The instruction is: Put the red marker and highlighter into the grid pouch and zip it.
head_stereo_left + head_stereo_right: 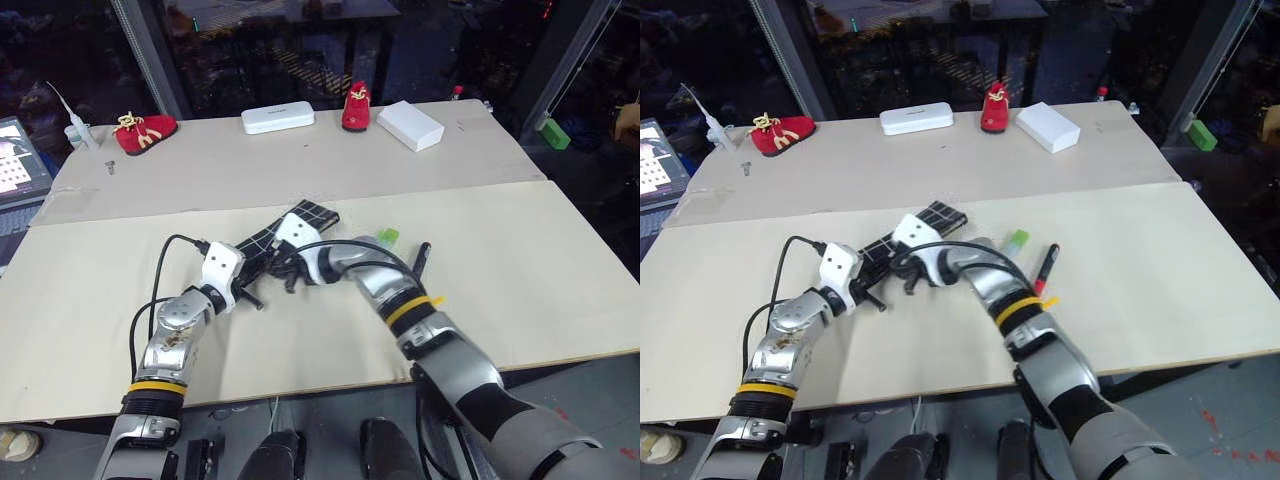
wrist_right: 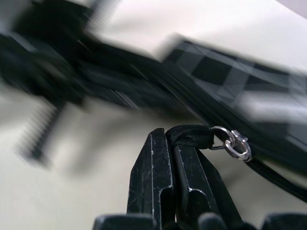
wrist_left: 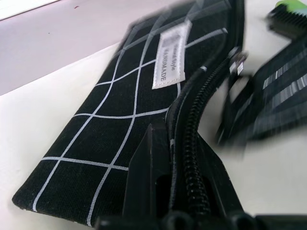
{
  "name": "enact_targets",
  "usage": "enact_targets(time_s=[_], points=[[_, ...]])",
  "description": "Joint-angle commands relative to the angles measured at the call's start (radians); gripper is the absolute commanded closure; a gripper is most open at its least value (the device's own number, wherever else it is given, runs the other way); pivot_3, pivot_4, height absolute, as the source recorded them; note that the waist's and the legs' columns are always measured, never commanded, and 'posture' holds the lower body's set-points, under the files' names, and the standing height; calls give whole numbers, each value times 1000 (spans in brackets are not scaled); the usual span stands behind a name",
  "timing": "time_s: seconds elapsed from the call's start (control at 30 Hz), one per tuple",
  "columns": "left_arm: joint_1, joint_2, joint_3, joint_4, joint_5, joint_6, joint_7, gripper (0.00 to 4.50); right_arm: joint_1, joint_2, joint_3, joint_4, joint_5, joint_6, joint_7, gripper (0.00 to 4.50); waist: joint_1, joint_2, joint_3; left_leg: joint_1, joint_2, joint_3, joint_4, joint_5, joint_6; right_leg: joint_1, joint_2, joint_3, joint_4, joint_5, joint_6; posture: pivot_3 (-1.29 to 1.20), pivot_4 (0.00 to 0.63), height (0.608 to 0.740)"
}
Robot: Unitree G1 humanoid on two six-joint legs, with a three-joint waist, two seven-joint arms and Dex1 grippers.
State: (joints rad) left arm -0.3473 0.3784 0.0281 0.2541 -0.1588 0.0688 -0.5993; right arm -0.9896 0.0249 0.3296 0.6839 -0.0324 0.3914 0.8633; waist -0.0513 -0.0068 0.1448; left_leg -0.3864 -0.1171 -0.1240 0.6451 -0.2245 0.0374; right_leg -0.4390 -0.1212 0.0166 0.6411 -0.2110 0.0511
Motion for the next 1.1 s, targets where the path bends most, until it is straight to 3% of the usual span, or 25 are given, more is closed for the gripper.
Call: enact_targets(time_s=[0.03, 0.13, 0.17, 0.23, 0.33, 0.5, 0.63, 0.7, 0.9, 1.1], points=[[-26, -5, 1, 3, -4, -12, -4, 4500, -36, 32, 5, -133, 49, 58, 62, 4423, 5, 0, 0, 0, 0, 0, 0, 0, 0, 0, 0, 0, 0, 0, 0, 0, 150, 740], [-36, -10, 0, 12, -1, -16, -10, 4500, -2, 12, 47, -184, 28, 73, 81, 4423, 6, 0, 0, 0, 0, 0, 0, 0, 0, -1, 0, 0, 0, 0, 0, 0, 150, 740], [-41, -13, 1, 15, -1, -17, -9, 4500, 1, 0, 44, -163, 10, 63, 56, 3980, 7, 0, 0, 0, 0, -1, 0, 0, 0, 0, 0, -1, 0, 0, 0, 0, 150, 740], [-47, -17, 2, 20, -2, -20, -9, 4500, 3, -32, 15, -120, -1, 55, 13, 3644, 7, 0, 0, 0, 0, -1, 0, 0, 0, 0, 0, -1, 0, 0, 0, 0, 150, 740], [-48, -22, -1, 21, -3, -23, -9, 4500, 28, -98, -3, -140, 0, 66, 10, 2587, 9, 0, 0, 1, 0, -1, 0, 0, -1, 0, 0, -1, 0, 0, 0, 0, 150, 740], [-39, -31, -5, 17, -1, -27, -6, 4500, 118, -251, -72, -373, 102, 281, 96, 890, 11, 0, 0, -1, -1, 0, 0, 0, 0, 0, 0, -1, 0, 0, 0, 0, 150, 740], [-29, -37, -7, 11, -2, -28, -3, 4500, 222, -421, -148, -653, 207, 437, 173, 890, 7, 0, 0, -1, 0, 0, 0, 0, 0, -1, 0, -1, -1, 0, 0, 0, 150, 740], [-27, -39, -4, 11, -3, -28, -1, 4500, 276, -514, -267, -837, 313, 574, 187, 890, 14, -1, 0, -2, 0, 0, 0, -1, 0, 0, 0, -2, -4, 0, 0, 0, 150, 740], [-12, -44, 1, 4, -7, -31, 3, 4500, 353, -602, -466, -867, 246, 701, -95, 890, 24, -2, -1, 4, 2, 1, 1, -1, 1, 8, 0, -2, -11, 0, 0, 0, 150, 740], [-6, -48, -3, 14, -6, -35, -2, 4500, 476, -597, -498, -924, 207, 818, -285, 890, 41, -2, 0, 4, 4, 4, 1, -2, 2, 9, 1, -2, -12, 0, 0, 0, 150, 740]])
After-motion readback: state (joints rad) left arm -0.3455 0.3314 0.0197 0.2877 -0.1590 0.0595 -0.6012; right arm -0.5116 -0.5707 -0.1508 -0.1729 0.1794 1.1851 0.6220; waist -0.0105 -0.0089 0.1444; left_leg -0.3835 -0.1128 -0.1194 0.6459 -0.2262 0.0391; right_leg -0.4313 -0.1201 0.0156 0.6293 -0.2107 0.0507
